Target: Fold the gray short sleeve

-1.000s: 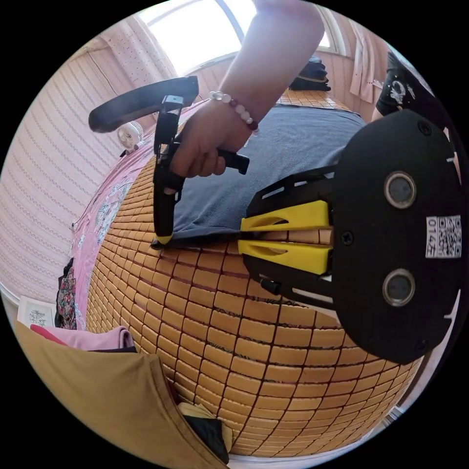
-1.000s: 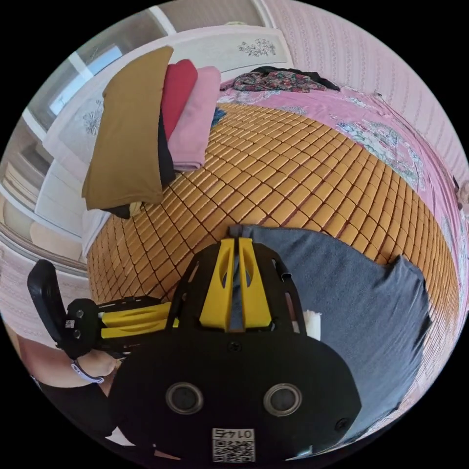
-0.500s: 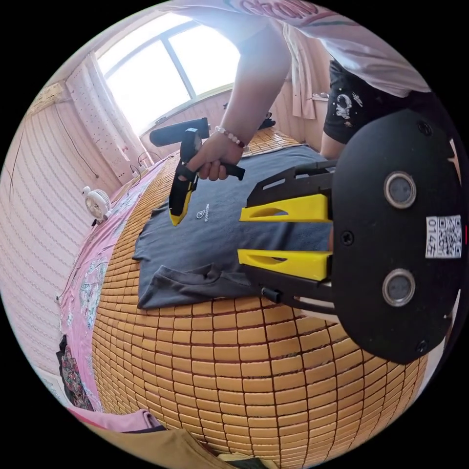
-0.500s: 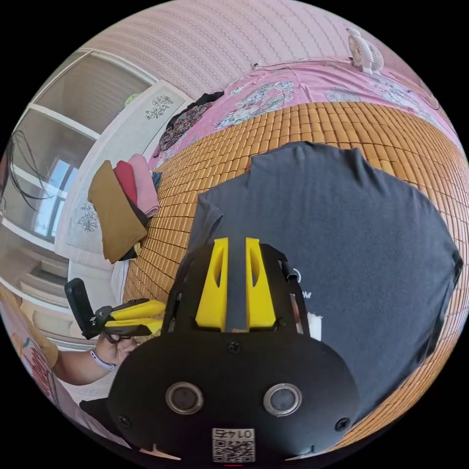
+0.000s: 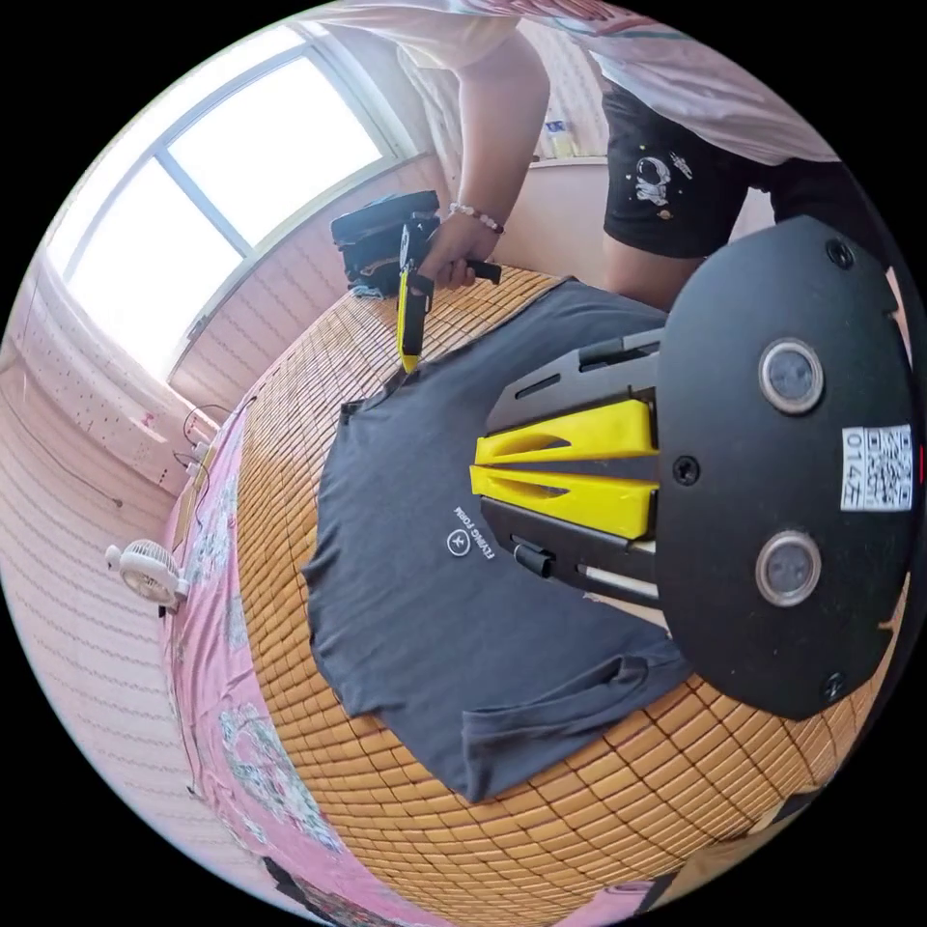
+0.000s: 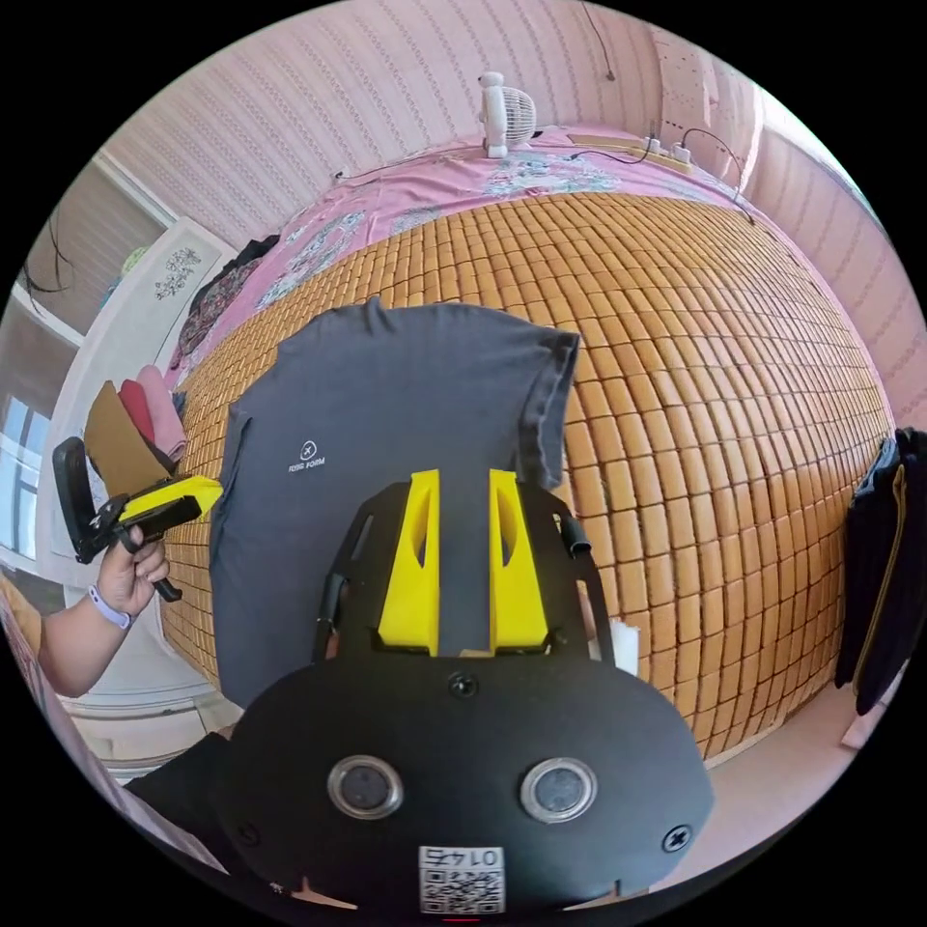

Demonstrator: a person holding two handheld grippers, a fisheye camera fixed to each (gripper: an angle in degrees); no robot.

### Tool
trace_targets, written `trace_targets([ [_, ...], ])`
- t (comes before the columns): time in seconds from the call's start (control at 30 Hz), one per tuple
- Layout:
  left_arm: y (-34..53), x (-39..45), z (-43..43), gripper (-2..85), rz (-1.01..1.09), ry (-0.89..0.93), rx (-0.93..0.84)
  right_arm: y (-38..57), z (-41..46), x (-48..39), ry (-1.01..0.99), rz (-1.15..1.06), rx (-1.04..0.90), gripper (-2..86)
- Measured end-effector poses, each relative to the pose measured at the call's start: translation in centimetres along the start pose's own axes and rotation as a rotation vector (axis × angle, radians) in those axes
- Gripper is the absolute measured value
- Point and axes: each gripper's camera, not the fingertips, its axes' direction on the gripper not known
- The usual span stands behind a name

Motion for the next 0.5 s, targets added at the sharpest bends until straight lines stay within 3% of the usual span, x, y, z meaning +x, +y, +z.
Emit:
trace_targets([
  [0.23,-9.8,4.5,6.4,2.9,0.188,0.073,-0.072,2.0,-0.6,6.4,-0.055,0.181,0.073,8.9],
  [0.37,-15.9,5.9,10.1,4.7,0.187,0.122,-0.094,2.4,0.4,8.2,-0.129,0.3,0.065,7.2],
  [0.5,-20.2,7.2,13.2,5.5,0.25,0.072,-0.145,3.0,1.2,9.4,-0.226,0.395,0.077,4.2],
])
